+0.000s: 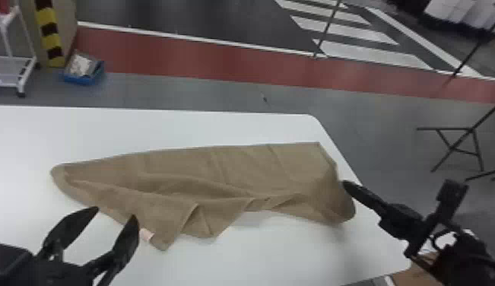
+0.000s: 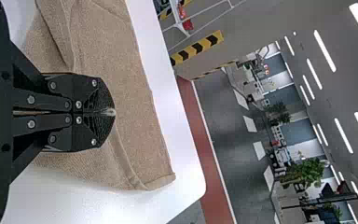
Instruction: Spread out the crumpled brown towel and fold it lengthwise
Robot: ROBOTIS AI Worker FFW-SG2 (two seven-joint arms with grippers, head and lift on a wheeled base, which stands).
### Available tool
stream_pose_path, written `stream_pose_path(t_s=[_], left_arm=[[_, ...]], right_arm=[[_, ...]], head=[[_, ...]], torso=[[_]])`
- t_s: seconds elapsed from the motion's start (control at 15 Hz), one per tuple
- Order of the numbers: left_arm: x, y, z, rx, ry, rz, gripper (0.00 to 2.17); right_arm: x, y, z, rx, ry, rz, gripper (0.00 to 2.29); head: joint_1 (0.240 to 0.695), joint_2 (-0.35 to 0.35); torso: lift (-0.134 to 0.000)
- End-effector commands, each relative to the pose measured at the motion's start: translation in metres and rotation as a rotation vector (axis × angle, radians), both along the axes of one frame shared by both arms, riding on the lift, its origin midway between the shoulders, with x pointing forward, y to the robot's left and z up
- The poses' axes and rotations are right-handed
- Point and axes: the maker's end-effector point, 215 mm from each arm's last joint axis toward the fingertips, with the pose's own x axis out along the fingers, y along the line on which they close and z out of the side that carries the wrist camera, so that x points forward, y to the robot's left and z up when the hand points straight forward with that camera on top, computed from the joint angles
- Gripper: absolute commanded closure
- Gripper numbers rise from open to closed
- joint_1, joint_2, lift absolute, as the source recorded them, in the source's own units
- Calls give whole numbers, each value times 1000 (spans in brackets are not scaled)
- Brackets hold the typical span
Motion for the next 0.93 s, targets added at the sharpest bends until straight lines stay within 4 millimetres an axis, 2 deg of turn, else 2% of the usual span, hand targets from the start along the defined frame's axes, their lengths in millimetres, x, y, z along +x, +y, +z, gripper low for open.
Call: stream_pose_path(t_s=[0.0, 0.2, 0.4, 0.47, 0.87], left_arm=[[-14, -16, -13, -3, 26, -34, 373], [-23, -26, -35, 23, 57, -53, 380], [-31, -48, -54, 19, 80, -85, 424], [-31, -54, -60, 26, 86, -91, 549], [-26, -74, -86, 48, 112, -116, 549]], right_arm=[[2, 6, -3, 7, 3, 9, 1710], [1, 8, -7, 16, 6, 7, 1710], [0, 7, -8, 17, 7, 3, 1710], [0, 7, -8, 17, 7, 3, 1710], [-2, 5, -16, 22, 13, -3, 1710]], head=[[695, -350], [695, -350], [695, -350], [695, -350], [695, -350]], torso=[[-128], [-128], [-128], [-128], [-128]])
